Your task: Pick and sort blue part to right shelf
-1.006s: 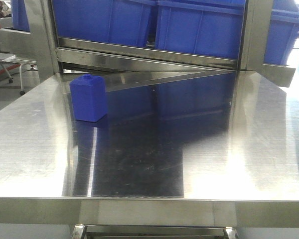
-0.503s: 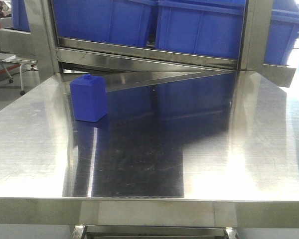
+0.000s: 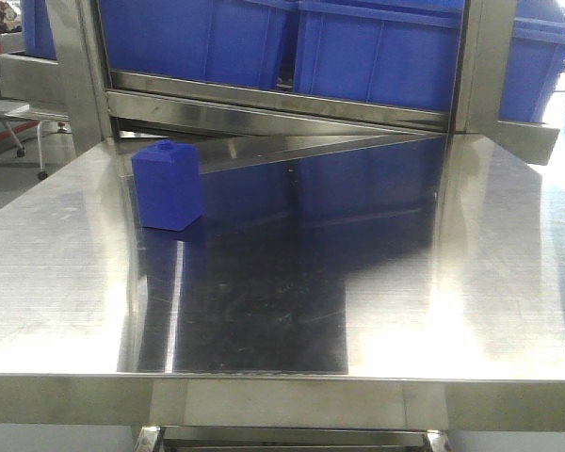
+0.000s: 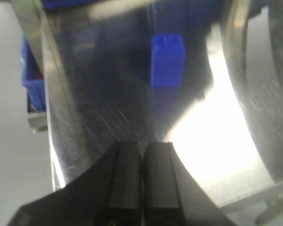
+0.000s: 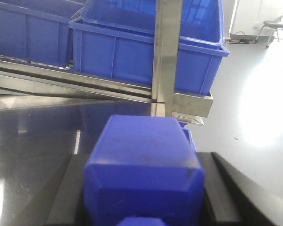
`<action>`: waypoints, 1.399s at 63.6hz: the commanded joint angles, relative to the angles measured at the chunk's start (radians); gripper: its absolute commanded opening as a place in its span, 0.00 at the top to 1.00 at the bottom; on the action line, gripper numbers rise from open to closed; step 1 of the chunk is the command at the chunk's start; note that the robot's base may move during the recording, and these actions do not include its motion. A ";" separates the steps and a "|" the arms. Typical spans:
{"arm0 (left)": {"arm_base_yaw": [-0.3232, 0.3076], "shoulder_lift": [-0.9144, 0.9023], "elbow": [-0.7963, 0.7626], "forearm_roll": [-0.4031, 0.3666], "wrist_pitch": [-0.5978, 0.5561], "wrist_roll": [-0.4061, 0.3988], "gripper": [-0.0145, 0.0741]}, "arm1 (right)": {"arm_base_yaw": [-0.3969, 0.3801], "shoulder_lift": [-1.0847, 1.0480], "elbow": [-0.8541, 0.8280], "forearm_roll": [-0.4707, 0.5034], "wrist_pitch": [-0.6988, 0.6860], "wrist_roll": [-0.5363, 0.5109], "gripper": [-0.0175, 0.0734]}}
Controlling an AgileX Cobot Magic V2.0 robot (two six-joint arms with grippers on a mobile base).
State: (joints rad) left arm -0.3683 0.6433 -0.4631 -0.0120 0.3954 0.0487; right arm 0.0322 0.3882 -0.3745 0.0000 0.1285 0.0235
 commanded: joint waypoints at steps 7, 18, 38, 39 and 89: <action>-0.044 0.178 -0.152 0.001 -0.001 -0.011 0.39 | -0.007 0.006 -0.030 0.000 -0.101 0.000 0.35; -0.056 0.323 -0.255 0.001 0.002 -0.011 0.17 | -0.007 0.006 -0.030 0.000 -0.101 0.000 0.35; -0.056 0.576 -0.499 0.029 0.172 -0.011 0.13 | -0.007 0.006 -0.030 0.000 -0.101 0.000 0.35; -0.056 0.587 -0.511 0.032 0.176 -0.011 0.13 | -0.007 0.006 -0.030 0.000 -0.101 0.000 0.35; -0.056 1.115 -1.213 -0.056 0.708 -0.144 0.14 | -0.007 0.006 -0.029 0.000 -0.101 0.000 0.35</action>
State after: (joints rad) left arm -0.4166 1.7879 -1.6155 -0.0708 1.1125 -0.0593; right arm 0.0322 0.3882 -0.3745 0.0000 0.1285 0.0250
